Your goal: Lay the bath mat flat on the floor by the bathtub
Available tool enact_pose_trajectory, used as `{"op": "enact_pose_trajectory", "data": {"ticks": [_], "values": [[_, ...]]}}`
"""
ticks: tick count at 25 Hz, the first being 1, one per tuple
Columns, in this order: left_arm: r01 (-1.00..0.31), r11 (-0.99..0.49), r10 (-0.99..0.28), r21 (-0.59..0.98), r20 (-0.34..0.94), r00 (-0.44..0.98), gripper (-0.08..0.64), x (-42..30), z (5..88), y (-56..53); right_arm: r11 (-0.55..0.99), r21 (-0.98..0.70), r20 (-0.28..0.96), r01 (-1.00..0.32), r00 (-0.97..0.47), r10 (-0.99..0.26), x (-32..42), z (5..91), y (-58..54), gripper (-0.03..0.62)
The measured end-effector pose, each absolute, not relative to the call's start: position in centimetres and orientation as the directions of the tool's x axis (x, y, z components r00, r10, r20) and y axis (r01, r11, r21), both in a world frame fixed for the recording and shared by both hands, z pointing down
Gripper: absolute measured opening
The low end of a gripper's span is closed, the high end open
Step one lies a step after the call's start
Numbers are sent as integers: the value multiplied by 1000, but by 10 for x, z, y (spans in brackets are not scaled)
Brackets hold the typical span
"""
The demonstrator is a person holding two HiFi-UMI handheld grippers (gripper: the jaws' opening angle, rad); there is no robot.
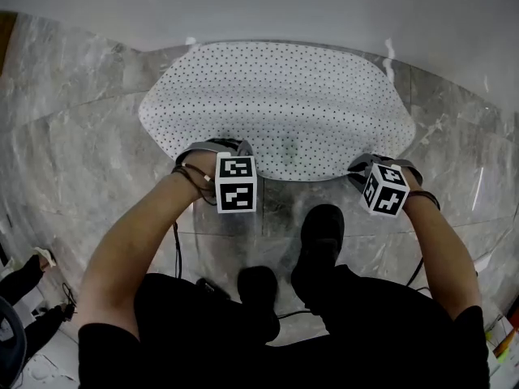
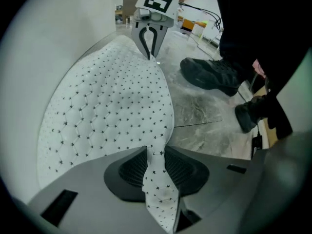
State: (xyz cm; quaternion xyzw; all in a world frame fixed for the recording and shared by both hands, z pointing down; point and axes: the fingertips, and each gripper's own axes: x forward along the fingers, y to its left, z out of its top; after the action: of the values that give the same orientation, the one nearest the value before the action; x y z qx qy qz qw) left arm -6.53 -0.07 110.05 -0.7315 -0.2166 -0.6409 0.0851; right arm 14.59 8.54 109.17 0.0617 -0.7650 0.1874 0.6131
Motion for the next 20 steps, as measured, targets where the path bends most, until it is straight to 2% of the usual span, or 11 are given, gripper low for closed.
{"op": "enact_pose_trajectory", "data": {"ticks": [3, 4, 11, 12, 14, 17, 20], "values": [[384, -875, 343, 295, 937, 62, 104, -70, 1093, 17, 898, -313, 935, -308, -266, 235, 143, 1089, 101, 40], [380, -863, 377, 332, 925, 50, 45, -72, 1092, 24, 888, -340, 927, -308, -270, 262, 143, 1088, 105, 40], [424, -791, 477, 441, 879, -24, 82, -80, 1092, 58, 852, -418, 900, -315, -271, 341, 148, 1086, 116, 49], [424, -769, 516, 479, 856, -32, 8, -81, 1090, 66, 853, -418, 900, -311, -269, 343, 148, 1085, 115, 49], [420, -717, 590, 557, 805, -60, 8, -85, 1087, 87, 853, -418, 900, -312, -271, 342, 147, 1084, 116, 49], [468, -697, 557, 543, 821, -122, 8, -95, 1098, 96, 846, -420, 898, -328, -283, 336, 147, 1086, 118, 59], [467, -712, 547, 525, 831, -100, 12, -91, 1099, 90, 840, -425, 894, -338, -299, 333, 148, 1083, 119, 64]]}}
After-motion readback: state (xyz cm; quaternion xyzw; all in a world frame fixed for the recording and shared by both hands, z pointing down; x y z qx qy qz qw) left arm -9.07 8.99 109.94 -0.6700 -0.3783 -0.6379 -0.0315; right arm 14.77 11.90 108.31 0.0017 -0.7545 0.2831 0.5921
